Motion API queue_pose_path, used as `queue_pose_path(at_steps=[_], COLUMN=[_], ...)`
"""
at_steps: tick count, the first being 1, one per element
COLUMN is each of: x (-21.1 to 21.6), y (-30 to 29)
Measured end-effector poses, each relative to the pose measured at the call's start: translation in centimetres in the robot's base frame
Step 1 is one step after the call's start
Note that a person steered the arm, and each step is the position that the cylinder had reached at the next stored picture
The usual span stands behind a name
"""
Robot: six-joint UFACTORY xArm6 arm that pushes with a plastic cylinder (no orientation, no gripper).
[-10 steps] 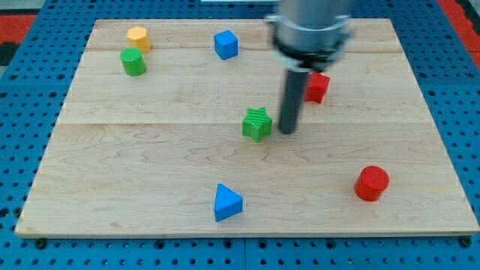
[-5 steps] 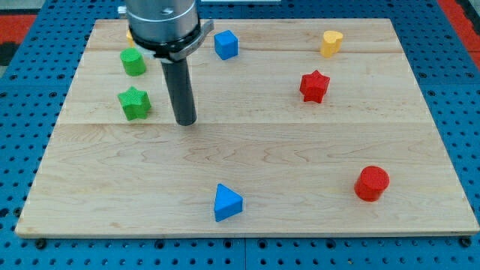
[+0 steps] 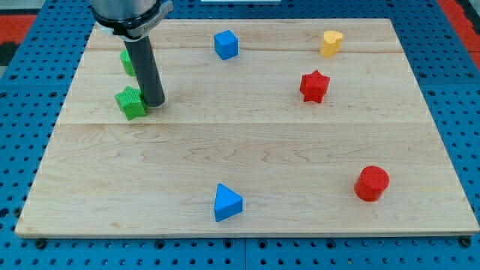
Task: Move the green star below the green circle
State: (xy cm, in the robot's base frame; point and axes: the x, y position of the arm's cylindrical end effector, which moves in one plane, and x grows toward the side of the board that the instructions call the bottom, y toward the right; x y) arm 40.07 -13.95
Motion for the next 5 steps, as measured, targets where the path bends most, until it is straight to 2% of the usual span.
queue_pose_path(at_steps=[3, 4, 5], x=[0.1, -0.5, -3.8], y=[0.1, 7.3, 12.7])
